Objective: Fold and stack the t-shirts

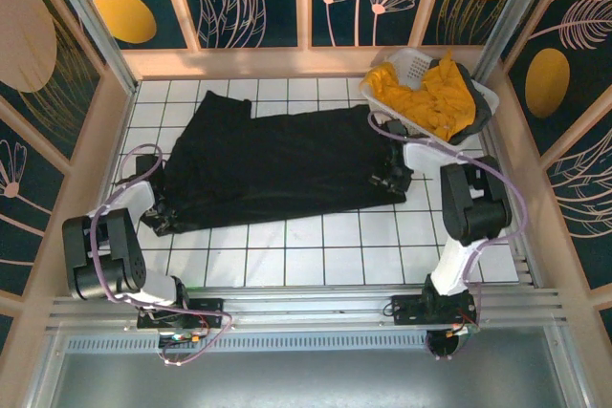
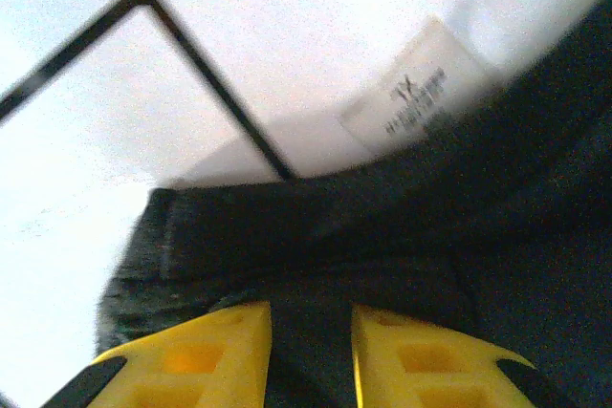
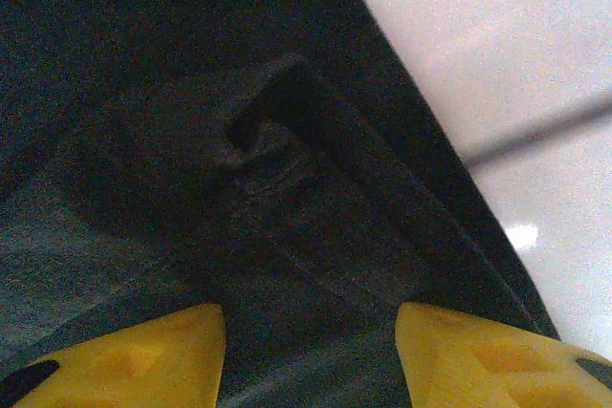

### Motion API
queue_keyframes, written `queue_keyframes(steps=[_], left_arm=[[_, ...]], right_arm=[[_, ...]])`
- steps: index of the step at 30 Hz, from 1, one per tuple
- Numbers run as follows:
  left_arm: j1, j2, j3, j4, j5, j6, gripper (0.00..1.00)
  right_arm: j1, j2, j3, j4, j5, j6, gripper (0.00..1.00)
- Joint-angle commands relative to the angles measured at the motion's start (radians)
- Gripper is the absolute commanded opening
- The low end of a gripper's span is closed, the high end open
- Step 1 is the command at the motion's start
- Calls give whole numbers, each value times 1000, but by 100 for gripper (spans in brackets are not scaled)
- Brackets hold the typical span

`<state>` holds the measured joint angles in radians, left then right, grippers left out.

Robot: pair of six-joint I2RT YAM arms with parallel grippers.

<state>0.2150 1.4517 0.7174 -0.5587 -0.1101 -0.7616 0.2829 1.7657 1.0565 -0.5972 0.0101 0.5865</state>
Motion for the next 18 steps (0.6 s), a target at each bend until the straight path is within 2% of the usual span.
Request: queue_keyframes(steps=[1,4,6,9,10,12,14,16,18], left_arm=[[42,-65,-17,-103,-81,-67,29],[57,-93,-26,-92,-51,-114,30],[57,-91,-8,-92,-19,-135,35],[46,-127,79,-107,-11,-124,47],[22,-127,141,-135,-31,-107,55],[-41,-96,281,-203,-66,-79,64],[-95,-50,377,-243,11,-87,66],[-142,-47,357,-226,119,-151,66],[-207,-74,297,-178,182,-234,66]], right_arm=[[15,-75,-123,-125,11,89,53],[20,-136,-167,-99,11,113,53],[21,-155,-147,-89,11,106,53],[51,-203,-76,-62,-30,67,55],[70,-219,-50,-46,-44,46,56],[105,-234,-9,-18,-80,17,58],[131,-231,13,47,-194,-11,59],[148,-203,36,101,-317,-13,60],[163,-172,67,150,-420,-6,61]])
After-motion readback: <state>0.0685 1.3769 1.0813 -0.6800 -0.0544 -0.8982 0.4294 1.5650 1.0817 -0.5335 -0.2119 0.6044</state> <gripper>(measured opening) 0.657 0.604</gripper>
